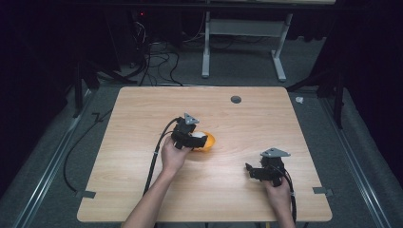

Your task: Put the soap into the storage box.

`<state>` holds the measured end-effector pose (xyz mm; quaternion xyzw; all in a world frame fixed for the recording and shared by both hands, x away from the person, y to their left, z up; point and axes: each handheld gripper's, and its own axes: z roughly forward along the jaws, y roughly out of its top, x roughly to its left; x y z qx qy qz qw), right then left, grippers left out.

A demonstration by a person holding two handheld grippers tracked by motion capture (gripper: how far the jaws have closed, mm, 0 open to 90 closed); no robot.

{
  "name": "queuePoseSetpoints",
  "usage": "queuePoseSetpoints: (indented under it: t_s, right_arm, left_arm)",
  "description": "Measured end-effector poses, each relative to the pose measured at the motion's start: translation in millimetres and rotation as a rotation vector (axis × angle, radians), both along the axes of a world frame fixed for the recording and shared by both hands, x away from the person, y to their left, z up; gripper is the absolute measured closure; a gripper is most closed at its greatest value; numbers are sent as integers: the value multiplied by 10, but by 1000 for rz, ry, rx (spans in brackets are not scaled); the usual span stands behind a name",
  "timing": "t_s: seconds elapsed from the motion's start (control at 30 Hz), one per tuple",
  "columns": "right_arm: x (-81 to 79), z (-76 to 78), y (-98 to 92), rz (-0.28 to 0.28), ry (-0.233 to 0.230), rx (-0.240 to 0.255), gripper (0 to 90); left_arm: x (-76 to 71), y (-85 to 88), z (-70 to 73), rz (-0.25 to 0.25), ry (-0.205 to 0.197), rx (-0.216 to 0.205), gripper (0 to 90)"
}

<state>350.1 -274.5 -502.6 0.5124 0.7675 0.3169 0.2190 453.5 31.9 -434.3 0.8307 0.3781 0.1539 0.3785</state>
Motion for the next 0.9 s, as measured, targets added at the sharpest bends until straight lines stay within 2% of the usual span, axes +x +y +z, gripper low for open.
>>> queuePoseSetpoints:
  t_s: [0.13, 0.9]
  right_arm:
    - [0, 0, 0, 0, 0, 0, 198]
    - [-1, 0, 0, 1, 0, 0, 198]
  left_arm:
    - [-16, 41, 22, 8, -7, -15, 255]
    - [-201, 302, 69, 29, -35, -35, 250]
